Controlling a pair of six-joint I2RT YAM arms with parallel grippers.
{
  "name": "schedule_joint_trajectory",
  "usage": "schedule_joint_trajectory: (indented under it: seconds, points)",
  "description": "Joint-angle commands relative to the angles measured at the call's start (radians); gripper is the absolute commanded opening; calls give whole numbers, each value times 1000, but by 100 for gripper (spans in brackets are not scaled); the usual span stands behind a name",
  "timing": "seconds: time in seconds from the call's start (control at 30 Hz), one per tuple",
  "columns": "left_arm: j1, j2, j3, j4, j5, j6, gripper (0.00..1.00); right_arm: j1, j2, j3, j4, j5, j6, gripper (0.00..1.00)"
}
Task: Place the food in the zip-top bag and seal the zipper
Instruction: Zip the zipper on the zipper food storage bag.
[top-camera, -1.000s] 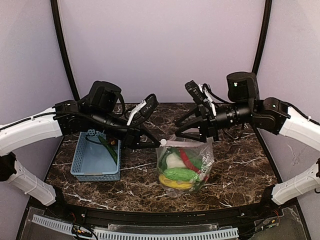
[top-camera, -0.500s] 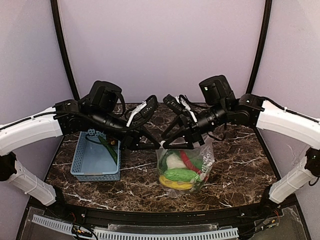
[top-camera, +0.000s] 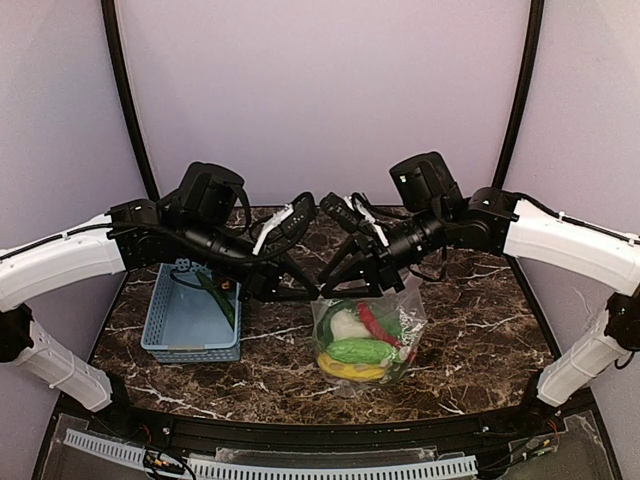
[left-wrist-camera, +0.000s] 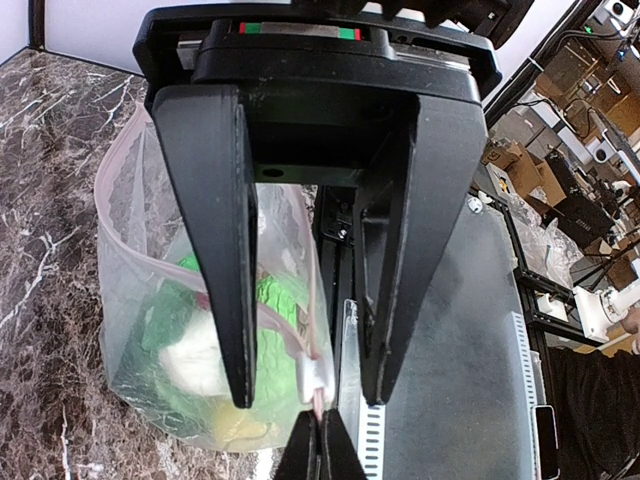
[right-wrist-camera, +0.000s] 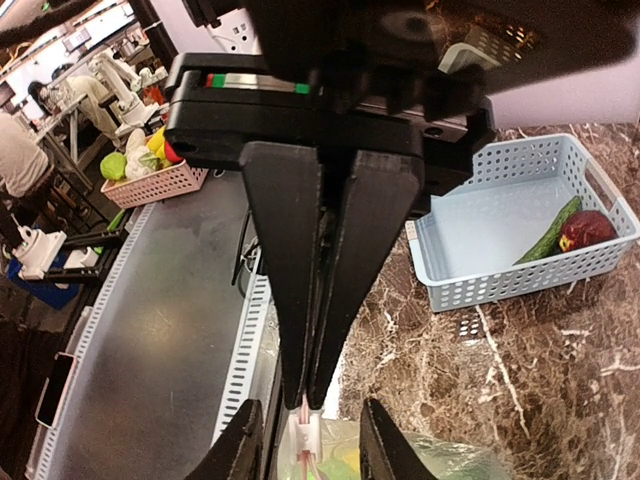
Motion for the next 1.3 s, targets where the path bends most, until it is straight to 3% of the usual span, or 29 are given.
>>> schedule_joint_trajectory:
  seconds: [0.0,0.27,0.43,0.93,1.27]
  points:
    - [3,-16,39,-9,10,15,1,6,11,7,-11,-11,-6,29]
    - [6,-27,37,-13,5,17,1,5,14,-5,-8,22,-8,33]
    - [6,-29,35,-14,5,16,1,5,15,-7,-1,25,-5,40]
    - [16,-66,7,3,-23,13,1,5,-22,-42,19,41,10,1]
    - [23,-92,3,-2,-55,16,1,4,-66,-60,44,71,20,0]
